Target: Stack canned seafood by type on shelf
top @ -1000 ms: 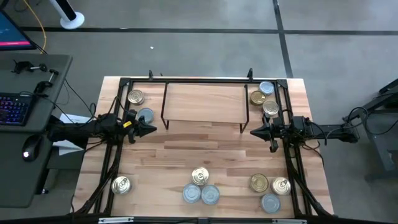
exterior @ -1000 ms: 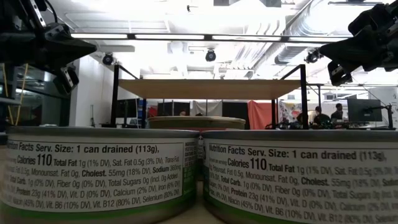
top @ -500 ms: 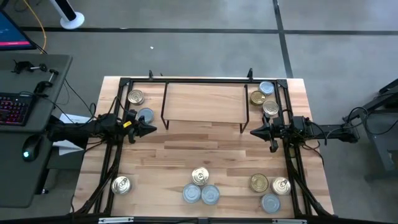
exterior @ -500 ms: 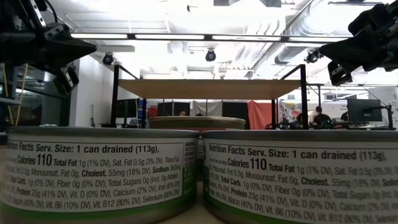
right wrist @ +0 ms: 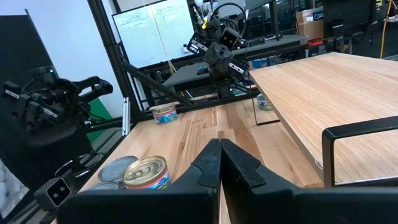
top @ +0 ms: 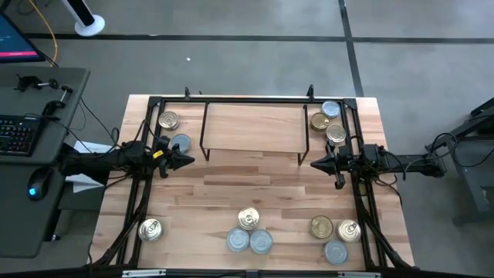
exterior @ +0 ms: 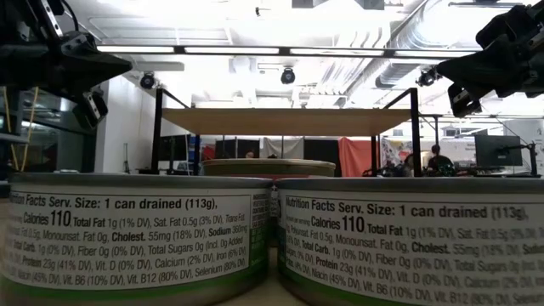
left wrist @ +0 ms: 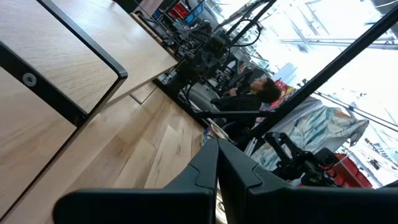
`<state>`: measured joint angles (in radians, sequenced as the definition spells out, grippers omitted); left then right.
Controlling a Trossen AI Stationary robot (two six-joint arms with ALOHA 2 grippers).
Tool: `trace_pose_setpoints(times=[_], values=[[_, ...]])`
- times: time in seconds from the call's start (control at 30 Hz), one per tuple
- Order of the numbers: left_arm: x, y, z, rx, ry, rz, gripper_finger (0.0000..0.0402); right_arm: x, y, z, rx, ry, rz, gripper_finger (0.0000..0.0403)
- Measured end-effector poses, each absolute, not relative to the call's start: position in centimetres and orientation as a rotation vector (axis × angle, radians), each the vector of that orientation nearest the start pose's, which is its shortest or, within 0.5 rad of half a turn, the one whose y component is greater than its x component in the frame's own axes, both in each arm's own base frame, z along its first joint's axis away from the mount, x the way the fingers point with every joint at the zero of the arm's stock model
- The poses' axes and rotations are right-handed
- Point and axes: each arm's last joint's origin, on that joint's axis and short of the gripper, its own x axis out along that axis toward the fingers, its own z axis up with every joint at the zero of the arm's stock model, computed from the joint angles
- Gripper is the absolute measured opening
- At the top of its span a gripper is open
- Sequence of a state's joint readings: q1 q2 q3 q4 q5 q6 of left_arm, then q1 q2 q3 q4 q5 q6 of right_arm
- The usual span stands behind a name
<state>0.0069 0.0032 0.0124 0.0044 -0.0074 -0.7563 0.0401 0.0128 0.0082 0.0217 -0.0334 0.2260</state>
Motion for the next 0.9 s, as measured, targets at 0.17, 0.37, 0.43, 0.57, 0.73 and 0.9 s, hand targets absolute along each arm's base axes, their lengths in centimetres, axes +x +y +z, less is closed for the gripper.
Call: trace_pose_setpoints(times=[0.17, 0.37, 0.43, 0.57, 0.73, 0.9], values=[[9.7, 0.1, 16.8, -0.757, -0.018, 0.008, 0.0000, 9.8, 0.5, 16.7, 0.226, -0.009, 0.075, 0.0000], [9.7, 0.1, 16.8, -0.756, -0.018, 0.009, 0.0000, 9.8, 0.5, 16.8, 0.226, -0.013, 0.075, 0.0000], [9.7, 0.1, 16.8, -0.756, -0.018, 0.008, 0.0000, 9.8, 0.4, 17.4, 0.237, -0.081, 0.052, 0.0000], [9.7, 0.1, 16.8, -0.756, -0.018, 0.009, 0.0000, 8.5, -0.1, 21.3, 0.594, -0.531, 0.032, 0.0000], [9.7, 0.1, 16.8, -0.756, -0.018, 0.008, 0.0000, 7.6, -0.2, 24.1, 0.804, -0.686, 0.138, 0.0000], [9.7, 0.1, 16.8, -0.757, -0.019, 0.008, 0.0000, 10.1, 1.5, 28.5, 0.730, -0.162, 0.382, 0.0000]])
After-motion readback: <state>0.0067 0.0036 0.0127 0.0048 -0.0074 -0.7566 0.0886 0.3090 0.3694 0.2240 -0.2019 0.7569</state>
